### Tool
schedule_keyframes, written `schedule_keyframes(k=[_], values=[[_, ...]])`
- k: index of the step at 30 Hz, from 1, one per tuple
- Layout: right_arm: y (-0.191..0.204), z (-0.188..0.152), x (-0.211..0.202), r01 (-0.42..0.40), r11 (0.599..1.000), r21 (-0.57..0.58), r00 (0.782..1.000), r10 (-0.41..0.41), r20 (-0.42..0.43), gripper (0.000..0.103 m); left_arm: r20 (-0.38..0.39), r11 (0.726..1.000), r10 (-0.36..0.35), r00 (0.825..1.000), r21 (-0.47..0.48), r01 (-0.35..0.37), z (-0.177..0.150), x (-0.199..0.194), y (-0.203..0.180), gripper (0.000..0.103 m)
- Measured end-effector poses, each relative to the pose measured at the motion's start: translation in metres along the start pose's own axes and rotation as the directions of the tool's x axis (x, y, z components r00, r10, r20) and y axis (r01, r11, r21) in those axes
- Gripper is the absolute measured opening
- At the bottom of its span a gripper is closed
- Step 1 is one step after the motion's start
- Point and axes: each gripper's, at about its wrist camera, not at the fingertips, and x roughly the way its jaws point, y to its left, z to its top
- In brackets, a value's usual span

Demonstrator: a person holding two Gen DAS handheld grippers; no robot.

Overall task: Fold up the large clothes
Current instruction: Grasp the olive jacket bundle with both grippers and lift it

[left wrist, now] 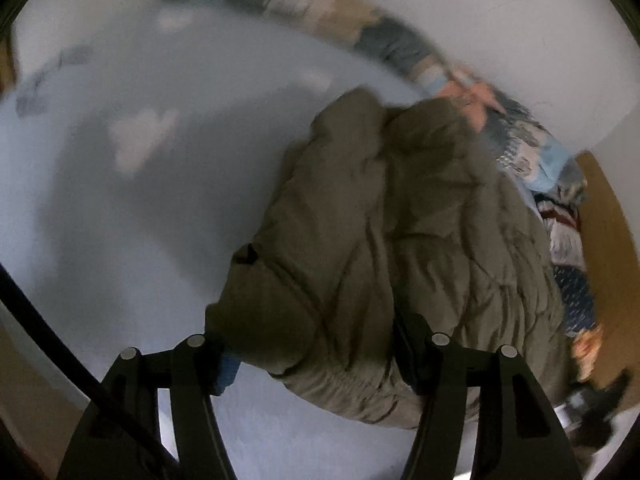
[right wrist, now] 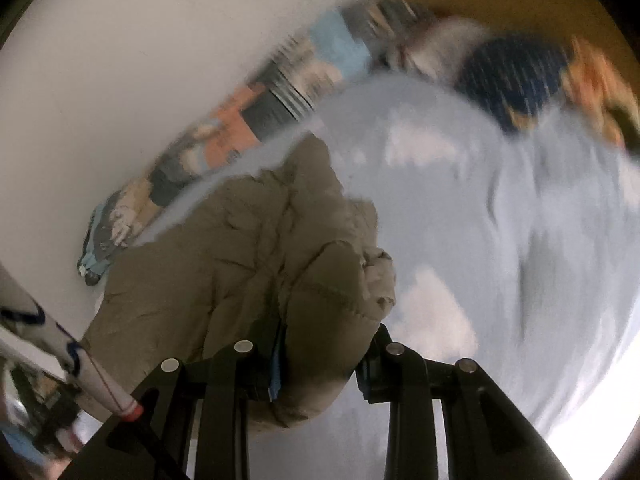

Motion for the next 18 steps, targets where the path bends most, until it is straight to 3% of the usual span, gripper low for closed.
schedule_keyframes(k=[2,4,6,8,9,11,13,15,18], values=[[-0.018,-0.001,0.015,-0.002,0.997,0.081,0.997,0.008,-0.080,0.034,-0.067,0.992,-0.053,0.996,-0.120,0.044,0.002,0.013,0.024,0.068],[-0.046,-0.005,0.030,-0.021,0.970,0.241,0.985,0.062,-0.162,0.045,-0.108,0.957,-0.136,0.985,-0.270,0.103,0.000,0.021,0.052,0.073],[-0.067,-0.010,0.039,-0.012,0.937,0.349,0.974,0.091,-0.209,0.056,-0.104,0.931,-0.185,0.977,-0.337,0.140,0.000,0.021,0.066,0.073],[-0.082,-0.013,0.039,-0.001,0.908,0.418,0.970,0.102,-0.220,0.075,-0.083,0.908,-0.232,0.969,-0.375,0.185,0.001,0.016,0.076,0.073],[-0.091,-0.014,0.035,-0.007,0.889,0.457,0.971,0.116,-0.211,0.077,-0.072,0.898,-0.249,0.966,-0.390,0.202,0.001,0.014,0.080,0.074],[-0.104,-0.015,0.029,-0.032,0.854,0.518,0.970,0.151,-0.189,0.078,-0.002,0.853,-0.267,0.964,-0.465,0.235,0.001,0.003,0.101,0.074],[-0.118,-0.019,0.022,-0.034,0.814,0.580,0.974,0.157,-0.163,0.079,0.092,0.826,-0.201,0.975,-0.519,0.220,0.002,-0.016,0.122,0.074],[-0.134,-0.022,0.009,0.015,0.781,0.624,0.987,0.090,-0.136,0.079,0.175,0.826,-0.133,0.976,-0.524,0.207,0.005,-0.036,0.129,0.074],[-0.140,-0.015,-0.012,0.011,0.784,0.620,0.999,0.020,-0.043,0.078,0.266,0.901,-0.043,0.963,-0.407,0.152,0.012,-0.060,0.104,0.074]])
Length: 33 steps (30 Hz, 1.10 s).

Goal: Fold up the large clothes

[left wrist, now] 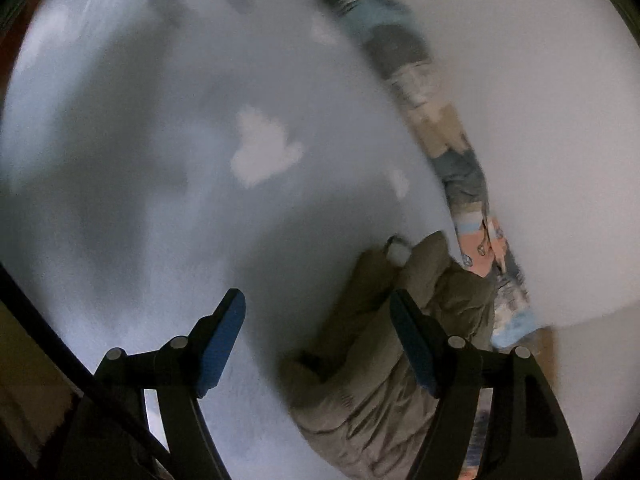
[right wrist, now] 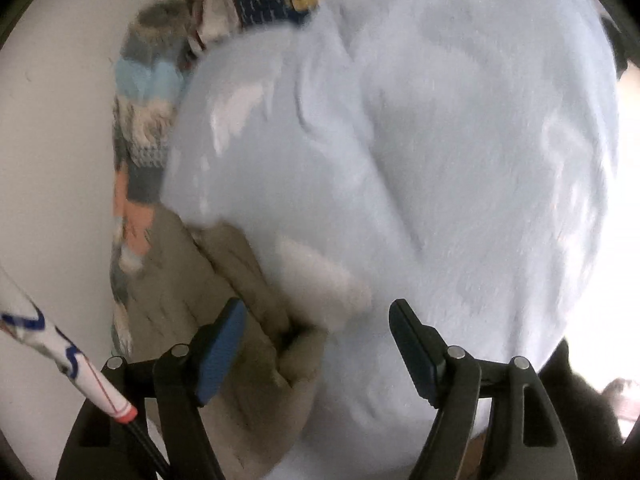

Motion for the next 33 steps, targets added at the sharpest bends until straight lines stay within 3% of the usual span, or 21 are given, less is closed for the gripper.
schedule_keyframes(k=[2,3,5,7,9,11,13,17,19,22,23,26,28,31,33], values=[[0.028,-0.005,-0.016,-0.045,0.988,-0.149,0.995,0.057,0.081,0.071,0.059,0.983,0.007,0.998,0.185,-0.017,-0.012,-0.006,-0.038,0.074],[0.044,-0.010,-0.021,-0.054,0.970,-0.238,0.990,0.083,0.112,0.068,0.070,0.959,-0.001,0.998,0.284,-0.019,-0.022,-0.006,-0.059,0.074],[0.083,-0.031,-0.029,-0.056,0.893,-0.447,0.978,0.138,0.154,0.058,0.064,0.866,-0.027,0.998,0.499,-0.008,-0.056,0.002,-0.105,0.074],[0.120,-0.059,-0.024,-0.072,0.779,-0.622,0.973,0.193,0.129,0.046,0.015,0.767,-0.026,1.000,0.642,0.010,-0.095,0.017,-0.137,0.074],[0.151,-0.094,-0.009,-0.102,0.656,-0.748,0.975,0.215,0.055,0.039,-0.045,0.698,-0.011,0.999,0.715,0.040,-0.122,0.034,-0.157,0.074],[0.171,-0.118,0.011,-0.080,0.576,-0.814,0.983,0.182,0.032,0.032,-0.058,0.625,0.058,0.997,0.781,0.009,-0.149,0.058,-0.173,0.074],[0.183,-0.134,0.028,-0.070,0.538,-0.840,0.988,0.152,0.015,0.032,-0.047,0.582,0.154,0.987,0.811,-0.052,-0.164,0.082,-0.176,0.074],[0.189,-0.148,0.071,-0.021,0.495,-0.869,0.999,0.033,-0.006,0.032,-0.080,0.587,0.241,0.967,0.806,-0.080,-0.163,0.110,-0.173,0.085],[0.185,-0.146,0.092,0.002,0.486,-0.874,0.999,-0.036,-0.018,0.032,-0.080,0.570,0.257,0.963,0.818,-0.084,-0.165,0.114,-0.175,0.086],[0.181,-0.142,0.112,0.017,0.489,-0.872,0.993,-0.108,-0.042,0.032,-0.066,0.564,0.252,0.965,0.821,-0.092,-0.161,0.113,-0.179,0.086],[0.181,-0.141,0.112,0.016,0.491,-0.871,0.993,-0.112,-0.044,0.032,-0.053,0.578,0.208,0.977,0.812,-0.079,-0.158,0.103,-0.183,0.086],[0.188,-0.133,0.102,0.007,0.518,-0.855,0.996,-0.082,-0.042,0.032,0.012,0.602,0.077,0.997,0.796,-0.057,-0.142,0.085,-0.202,0.086],[0.200,-0.126,0.081,-0.012,0.526,-0.850,0.999,0.042,0.012,0.032,0.037,0.626,0.037,0.999,0.778,-0.051,-0.133,0.090,-0.224,0.086],[0.226,-0.123,0.068,0.031,0.503,-0.864,0.981,0.150,0.123,0.032,0.019,0.636,0.043,0.999,0.771,-0.042,-0.125,0.115,-0.249,0.086],[0.241,-0.119,0.086,0.017,0.509,-0.861,0.985,0.138,0.102,0.032,0.040,0.618,0.053,0.998,0.783,-0.064,-0.125,0.127,-0.257,0.086]])
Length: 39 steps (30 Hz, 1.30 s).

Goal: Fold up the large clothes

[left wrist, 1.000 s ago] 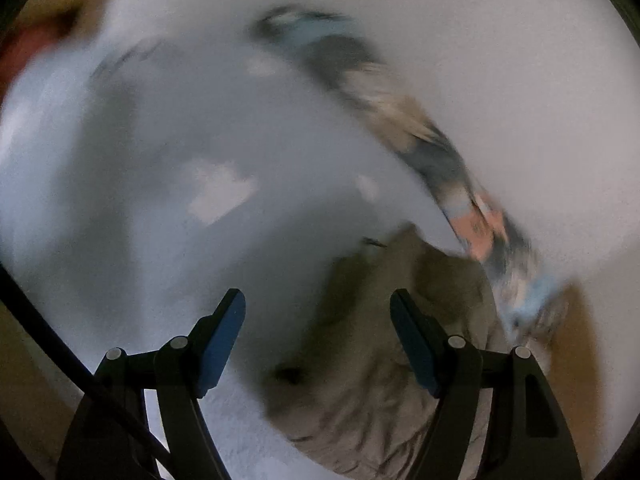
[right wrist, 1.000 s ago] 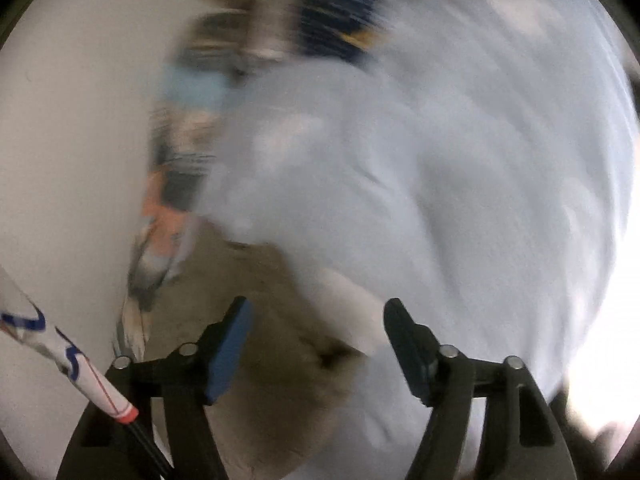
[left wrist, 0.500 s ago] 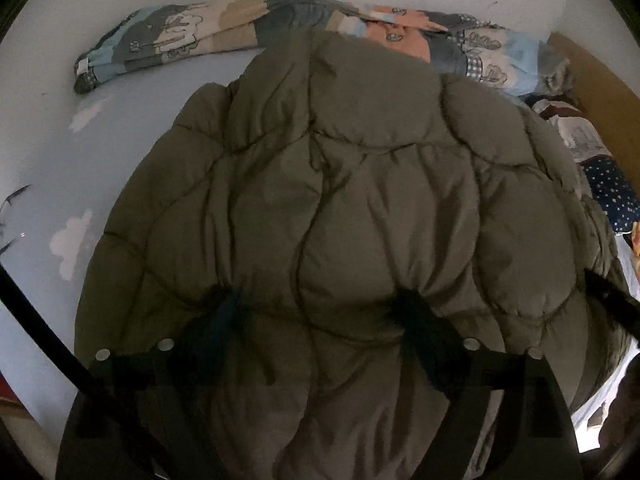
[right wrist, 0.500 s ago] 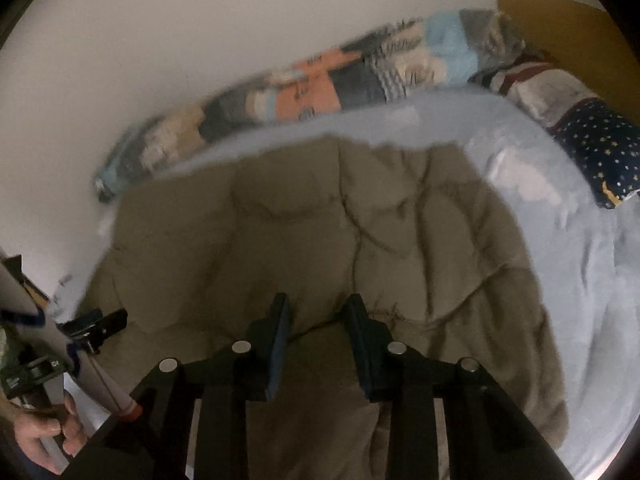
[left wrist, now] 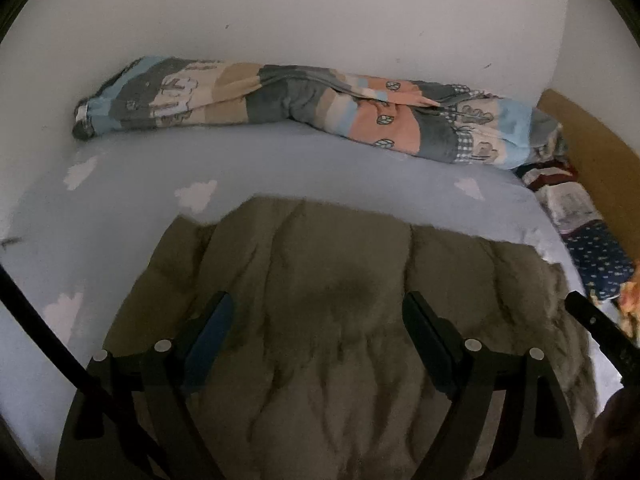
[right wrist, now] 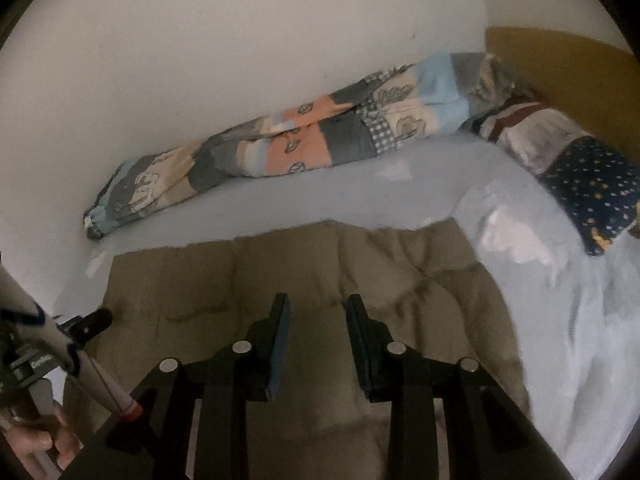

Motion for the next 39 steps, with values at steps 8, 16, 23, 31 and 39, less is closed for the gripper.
schedule_keyframes(k=[8,16,23,31,39], values=[[0.016,0.014,0.077,0.036,0.999,-0.032,0.992,-0.040,-0.123,0.032,-0.137,1.000,0.023,0.990,0.013,-0.021,0.009,0.071,-0.003,0.087],[-0.002,-0.002,0.125,0.044,0.999,0.011,0.963,-0.040,-0.266,0.033,-0.165,1.000,0.010,0.986,-0.024,-0.015,0.004,0.080,0.003,0.095],[-0.001,0.004,0.091,0.040,0.998,0.037,0.981,-0.032,-0.193,0.038,-0.064,1.000,-0.031,0.997,0.001,0.031,-0.003,0.026,-0.010,0.095],[0.022,-0.014,0.042,0.019,0.998,-0.062,0.984,-0.030,-0.176,0.043,-0.028,0.996,0.005,1.000,0.090,-0.003,-0.052,-0.035,-0.032,0.095],[0.021,-0.069,-0.020,0.042,0.999,-0.013,0.985,-0.044,-0.169,0.051,-0.063,0.990,0.069,0.996,0.125,-0.060,-0.112,-0.071,-0.031,0.095]])
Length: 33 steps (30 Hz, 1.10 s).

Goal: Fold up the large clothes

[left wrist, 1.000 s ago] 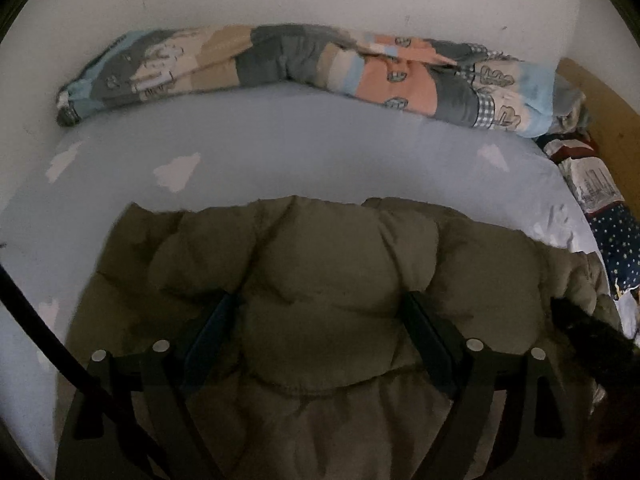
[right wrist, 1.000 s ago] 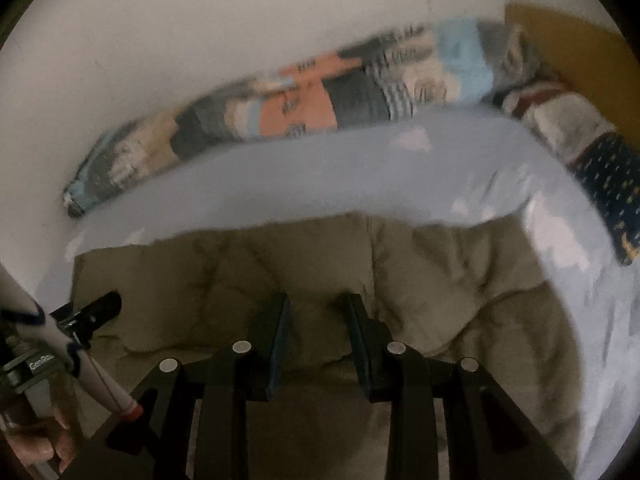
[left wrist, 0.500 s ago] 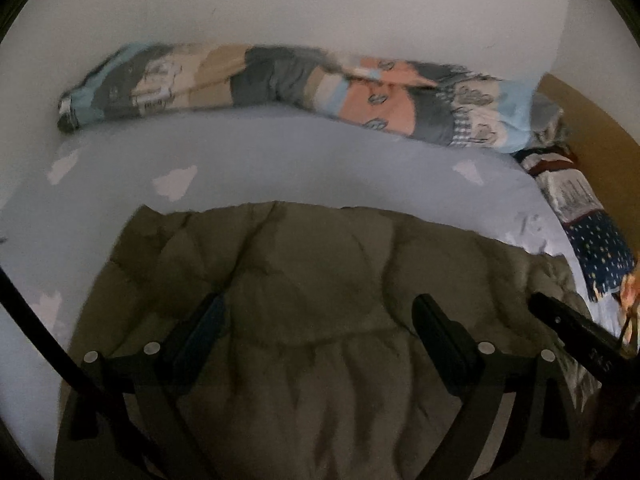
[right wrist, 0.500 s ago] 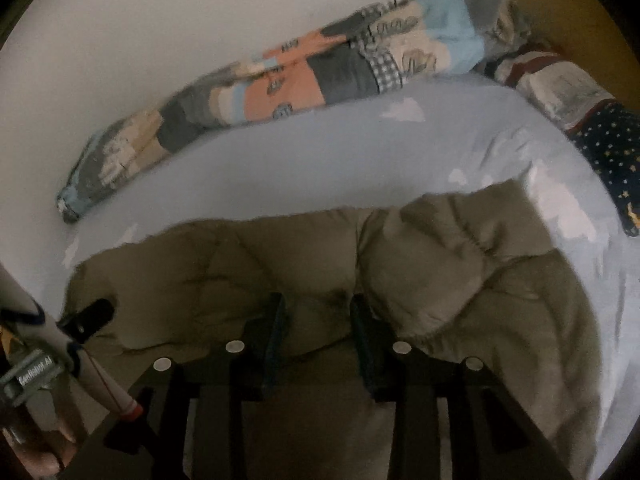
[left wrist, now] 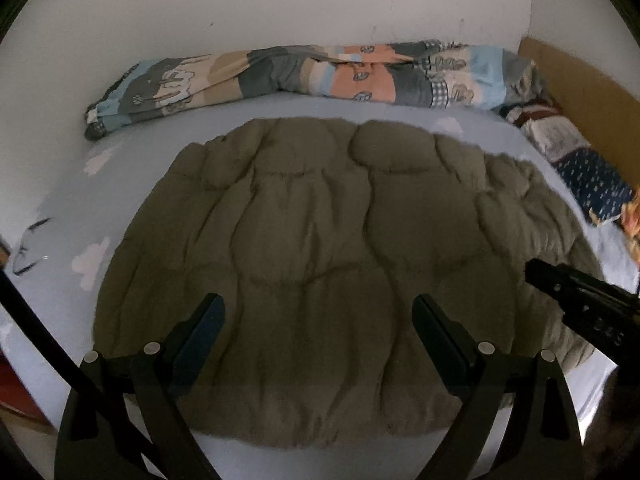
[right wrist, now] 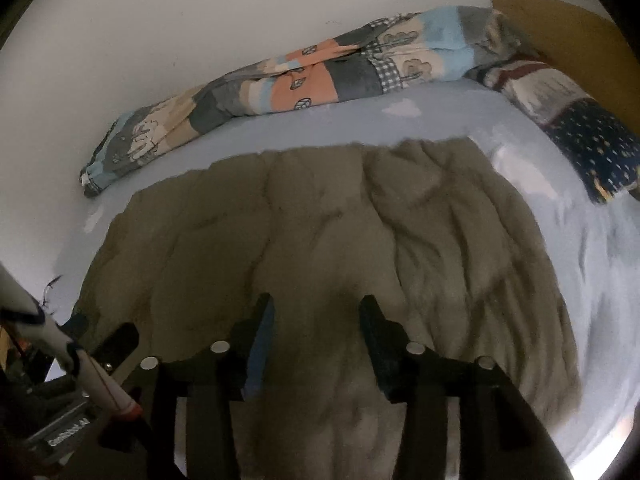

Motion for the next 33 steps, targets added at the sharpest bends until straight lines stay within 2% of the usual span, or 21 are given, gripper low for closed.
schedule_keyframes(k=[2,9,11,16,23,33], values=[[0.002,-0.011,-0.005,0.033,0.999,-0.005,0.999,-0.033,-0.007,0.051,-0.022,1.000,0.019,1.000,0.003,-0.019,-0.007,-0.001,-0.003,0.095],[0.008,-0.036,-0.003,0.053,0.998,-0.018,0.997,-0.054,-0.063,0.052,-0.057,0.998,0.061,0.996,0.032,-0.060,-0.029,0.016,-0.013,0.095],[0.015,-0.039,0.005,0.080,0.994,-0.070,0.994,-0.085,-0.073,0.053,-0.061,0.998,0.055,0.997,0.038,-0.053,-0.030,0.020,-0.012,0.095],[0.018,-0.043,0.017,0.101,0.989,-0.112,0.989,-0.112,-0.092,0.054,-0.086,1.000,0.028,0.996,-0.001,-0.028,-0.032,0.033,-0.005,0.099],[0.021,-0.048,0.027,0.128,0.978,-0.165,0.985,-0.145,-0.095,0.055,-0.065,0.998,0.058,0.996,0.029,-0.056,-0.035,0.035,-0.011,0.100],[0.018,-0.047,0.026,0.112,0.978,-0.173,0.988,-0.129,-0.087,0.056,-0.037,0.997,0.062,0.997,0.048,-0.060,-0.037,0.032,-0.012,0.101]])
